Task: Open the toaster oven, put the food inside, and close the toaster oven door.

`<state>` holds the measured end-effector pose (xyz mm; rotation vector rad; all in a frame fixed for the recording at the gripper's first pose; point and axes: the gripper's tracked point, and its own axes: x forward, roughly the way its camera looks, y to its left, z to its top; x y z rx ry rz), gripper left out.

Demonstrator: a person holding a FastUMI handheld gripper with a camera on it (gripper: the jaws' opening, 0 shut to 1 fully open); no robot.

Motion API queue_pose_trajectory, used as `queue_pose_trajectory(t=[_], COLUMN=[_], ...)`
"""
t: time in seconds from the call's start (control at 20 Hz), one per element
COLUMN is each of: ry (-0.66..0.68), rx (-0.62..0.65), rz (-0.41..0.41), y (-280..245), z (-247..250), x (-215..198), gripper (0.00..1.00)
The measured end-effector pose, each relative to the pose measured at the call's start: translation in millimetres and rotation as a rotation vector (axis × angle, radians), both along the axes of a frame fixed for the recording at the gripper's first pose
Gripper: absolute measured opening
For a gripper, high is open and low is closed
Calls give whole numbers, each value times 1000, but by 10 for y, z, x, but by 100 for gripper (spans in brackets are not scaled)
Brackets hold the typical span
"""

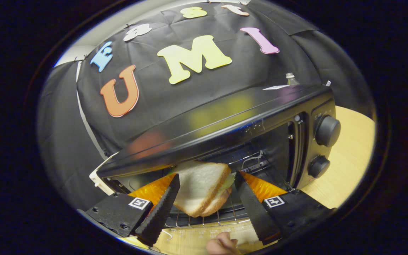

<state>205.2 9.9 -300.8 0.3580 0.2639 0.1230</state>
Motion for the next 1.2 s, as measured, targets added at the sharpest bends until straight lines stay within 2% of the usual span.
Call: queue_pose_trajectory(t=[0.15,0.35,0.55,0.75,0.9,1.1,1.2], ry=[-14,-22,-64,-14,12,112,182], rx=[-38,-175,-367,-430,-411,-418,-436], rz=[8,40,-57,0,34,40,18], y=[-38,-79,-330,-202,-56,17,-30], z=[98,171,166,-179,-357,-676,-860], x=[-227,-631,-1048,-1509,-1741,-1922,-1956], gripper=[100,100,100,100,100,100,100])
